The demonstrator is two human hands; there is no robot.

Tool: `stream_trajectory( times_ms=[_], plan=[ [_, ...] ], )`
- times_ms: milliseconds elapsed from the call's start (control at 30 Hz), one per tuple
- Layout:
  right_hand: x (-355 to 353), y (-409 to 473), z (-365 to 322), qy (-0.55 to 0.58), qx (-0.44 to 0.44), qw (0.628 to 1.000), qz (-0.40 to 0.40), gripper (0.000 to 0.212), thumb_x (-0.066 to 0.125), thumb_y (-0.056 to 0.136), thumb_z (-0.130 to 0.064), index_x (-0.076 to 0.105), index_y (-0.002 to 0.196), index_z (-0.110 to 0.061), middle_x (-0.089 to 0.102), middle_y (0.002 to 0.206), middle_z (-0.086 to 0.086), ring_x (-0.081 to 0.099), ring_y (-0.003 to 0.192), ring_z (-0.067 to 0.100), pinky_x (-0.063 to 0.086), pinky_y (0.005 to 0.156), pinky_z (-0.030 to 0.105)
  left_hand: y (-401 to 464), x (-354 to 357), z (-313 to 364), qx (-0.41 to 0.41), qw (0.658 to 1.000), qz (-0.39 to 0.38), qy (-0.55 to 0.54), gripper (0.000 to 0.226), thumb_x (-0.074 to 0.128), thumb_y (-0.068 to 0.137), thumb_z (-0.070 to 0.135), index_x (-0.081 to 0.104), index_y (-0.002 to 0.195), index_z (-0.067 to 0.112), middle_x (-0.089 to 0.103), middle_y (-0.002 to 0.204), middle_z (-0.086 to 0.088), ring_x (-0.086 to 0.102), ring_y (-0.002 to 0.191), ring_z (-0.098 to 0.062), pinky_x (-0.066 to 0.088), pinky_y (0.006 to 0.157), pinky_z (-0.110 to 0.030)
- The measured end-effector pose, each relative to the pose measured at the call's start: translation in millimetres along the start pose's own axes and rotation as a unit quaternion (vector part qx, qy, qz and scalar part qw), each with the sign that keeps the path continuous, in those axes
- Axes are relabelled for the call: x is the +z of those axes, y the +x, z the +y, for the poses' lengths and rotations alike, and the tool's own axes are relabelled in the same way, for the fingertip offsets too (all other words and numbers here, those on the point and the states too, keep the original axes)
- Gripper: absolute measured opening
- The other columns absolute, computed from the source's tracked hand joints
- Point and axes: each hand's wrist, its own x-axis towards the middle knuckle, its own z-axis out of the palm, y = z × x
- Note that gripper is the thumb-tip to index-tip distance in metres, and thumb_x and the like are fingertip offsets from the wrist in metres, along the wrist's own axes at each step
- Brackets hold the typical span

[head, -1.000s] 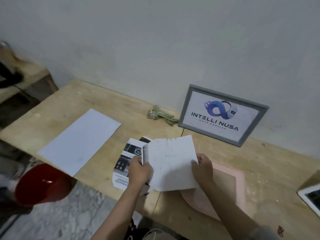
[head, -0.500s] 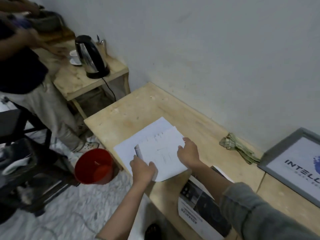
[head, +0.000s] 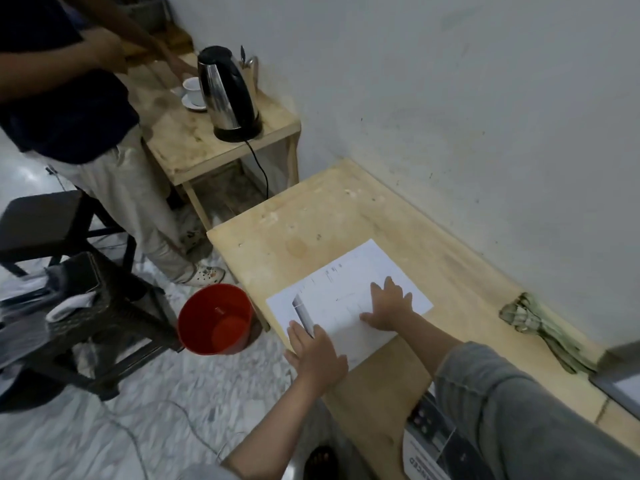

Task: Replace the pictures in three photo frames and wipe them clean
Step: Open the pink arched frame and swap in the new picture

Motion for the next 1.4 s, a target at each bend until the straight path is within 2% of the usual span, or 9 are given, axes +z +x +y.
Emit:
stream_trajectory(
  times_ms=[133,333,467,567,700,867,1033,1200,1400],
  plan=[
    [6,-2,0,-0.001,-0.01,1.0,0.019,0.076,0.048,0.09,-0.053,0.014,0.148,-0.017,-0.004,0.157,0.018,0.01,0.143,0.034,0.008,0.113,0.057,-1,6,-5,0.011,1.0,0.029,-0.004,0.069,0.058,0.087,0.039,0.024,0.139,0.011,-0.016,0.154,-0.024,-0.015,0.144,-0.038,0.007,0.112,-0.061],
    [20,-36,14,0.009,-0.041,0.996,0.075,0.069,0.053,0.09,-0.045,0.025,0.144,-0.013,0.014,0.154,0.022,0.024,0.138,0.038,0.016,0.109,0.059,-27,22,2,0.031,0.996,0.085,0.013,0.065,0.057,0.083,0.036,0.033,0.139,0.016,0.009,0.156,-0.018,0.012,0.144,-0.035,0.023,0.113,-0.054],
    [41,-71,42,0.023,-0.066,0.993,0.093,0.067,0.078,0.065,-0.034,0.055,0.12,-0.004,0.054,0.118,0.028,0.058,0.1,0.045,0.043,0.08,0.059,-55,39,13,0.06,0.997,0.049,0.001,0.061,0.052,0.077,0.03,0.037,0.135,0.019,0.02,0.15,-0.012,0.022,0.138,-0.033,0.026,0.111,-0.052],
    [61,-99,71,0.059,-0.044,0.994,0.077,0.07,0.085,0.041,-0.037,0.05,0.096,-0.011,0.056,0.09,0.02,0.061,0.066,0.034,0.044,0.056,0.04,-77,60,18,0.074,0.997,0.018,0.026,0.062,0.05,0.08,0.034,0.032,0.138,0.02,0.018,0.152,-0.011,0.023,0.138,-0.033,0.025,0.112,-0.047],
    [69,-146,114,0.044,-0.043,0.995,0.075,0.055,0.063,0.071,-0.044,0.048,0.115,-0.015,0.052,0.114,0.021,0.055,0.099,0.037,0.041,0.085,0.053,-112,86,25,0.083,0.996,0.013,0.039,0.06,0.052,0.083,0.046,0.037,0.132,0.016,0.024,0.148,-0.012,0.031,0.132,-0.031,0.032,0.107,-0.041],
    [81,-181,154,0.033,0.009,0.998,0.047,0.067,0.052,0.085,-0.052,0.03,0.139,-0.018,0.029,0.143,0.017,0.034,0.128,0.035,0.026,0.106,0.053,-146,105,34,0.076,0.996,0.005,0.046,0.068,0.056,0.078,0.065,0.04,0.123,0.016,0.031,0.134,-0.008,0.033,0.123,-0.028,0.034,0.101,-0.035],
    [90,-202,182,0.044,0.036,0.998,0.027,0.087,0.06,0.076,-0.059,0.022,0.143,-0.018,0.024,0.147,0.015,0.029,0.132,0.035,0.02,0.108,0.054,-167,128,49,0.038,0.998,0.029,0.043,0.083,0.062,0.07,0.068,0.035,0.128,0.015,0.021,0.14,-0.007,0.029,0.125,-0.028,0.031,0.103,-0.039],
    [93,-205,194,0.096,0.021,0.993,0.061,0.093,0.071,0.067,-0.057,0.029,0.138,-0.015,0.033,0.134,0.01,0.035,0.122,0.03,0.037,0.096,0.042,-169,139,57,0.005,0.997,0.069,0.024,0.082,0.072,0.07,0.055,0.035,0.13,0.013,0.02,0.145,-0.008,0.028,0.129,-0.027,0.03,0.107,-0.038],
    [88,-203,202,0.132,0.07,0.987,0.057,0.102,0.084,0.045,-0.056,0.034,0.124,-0.017,0.034,0.12,0.008,0.035,0.116,0.028,0.042,0.089,0.041,-171,142,66,-0.037,0.995,0.093,-0.01,0.081,0.085,0.061,0.042,0.037,0.119,0.012,0.037,0.124,-0.005,0.039,0.117,-0.025,0.039,0.092,-0.034]
  ],
)
